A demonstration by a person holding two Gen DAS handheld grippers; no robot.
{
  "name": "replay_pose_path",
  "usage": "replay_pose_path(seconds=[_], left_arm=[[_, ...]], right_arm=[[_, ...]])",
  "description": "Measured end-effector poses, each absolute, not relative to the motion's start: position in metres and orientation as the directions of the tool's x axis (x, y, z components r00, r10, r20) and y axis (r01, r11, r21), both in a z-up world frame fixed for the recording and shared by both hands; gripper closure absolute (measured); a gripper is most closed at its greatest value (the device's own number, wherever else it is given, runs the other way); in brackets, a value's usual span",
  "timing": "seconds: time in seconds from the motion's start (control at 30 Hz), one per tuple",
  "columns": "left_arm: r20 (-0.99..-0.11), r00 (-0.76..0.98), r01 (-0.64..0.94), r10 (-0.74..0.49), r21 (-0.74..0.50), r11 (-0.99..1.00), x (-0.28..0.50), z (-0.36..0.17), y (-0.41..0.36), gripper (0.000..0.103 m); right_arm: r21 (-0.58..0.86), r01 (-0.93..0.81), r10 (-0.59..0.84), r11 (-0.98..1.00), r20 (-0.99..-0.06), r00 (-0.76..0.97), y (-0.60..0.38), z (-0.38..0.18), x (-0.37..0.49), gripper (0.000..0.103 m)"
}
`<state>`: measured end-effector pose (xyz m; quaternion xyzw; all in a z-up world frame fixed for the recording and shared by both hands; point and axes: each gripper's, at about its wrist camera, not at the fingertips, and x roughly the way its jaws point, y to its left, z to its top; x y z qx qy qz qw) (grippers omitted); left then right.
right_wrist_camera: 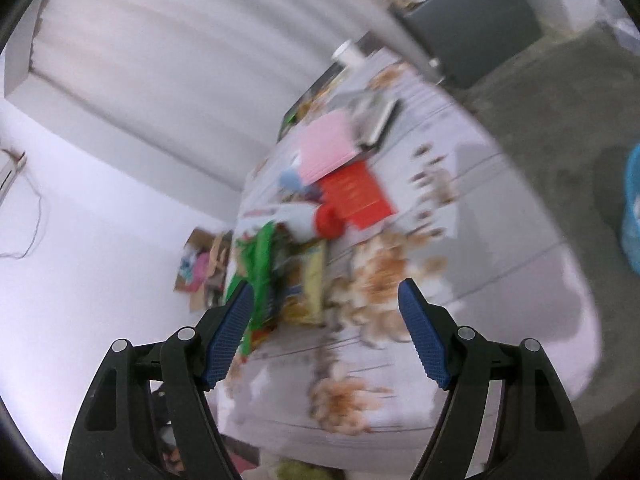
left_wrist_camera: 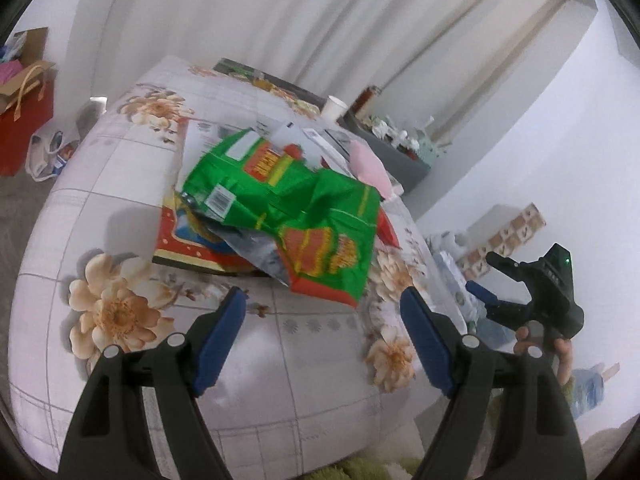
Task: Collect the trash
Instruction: 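Move both grippers back toward the snack packets on the table, then grasp the green snack bag with the right gripper while the left gripper grasps a red-printed packet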
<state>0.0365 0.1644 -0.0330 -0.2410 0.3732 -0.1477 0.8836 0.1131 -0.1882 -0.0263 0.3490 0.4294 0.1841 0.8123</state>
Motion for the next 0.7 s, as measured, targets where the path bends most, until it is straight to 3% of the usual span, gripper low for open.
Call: replay_pose_path(seconds=[0.33, 0.47, 0.7], left_arm=[[-0.544, 0.747, 0.088, -0.383, -0.489, 0.868, 0.047, -0.032, 0.176, 0.032], [-0.575, 0.761, 0.043, -0.301, -0.418, 0.908, 0.056, -0.031, 0.184, 0.043], [-0.626, 0.730, -0.060, -0.275, -0.459, 0.886, 0.076, -0.048, 0.227, 0.068]], right_arm=[[0.791, -0.028, 0.724, 0.611, -0.545, 0.424, -0.116, -0.038, 0.137, 0.045], [0.789, -0.018, 0.730, 0.614, -0.560, 0.392, -0.092, -0.041, 0.149, 0.052], [0.765, -0.003, 0.713, 0.644, -0.599, 0.365, -0.066, -0.049, 0.166, 0.060]])
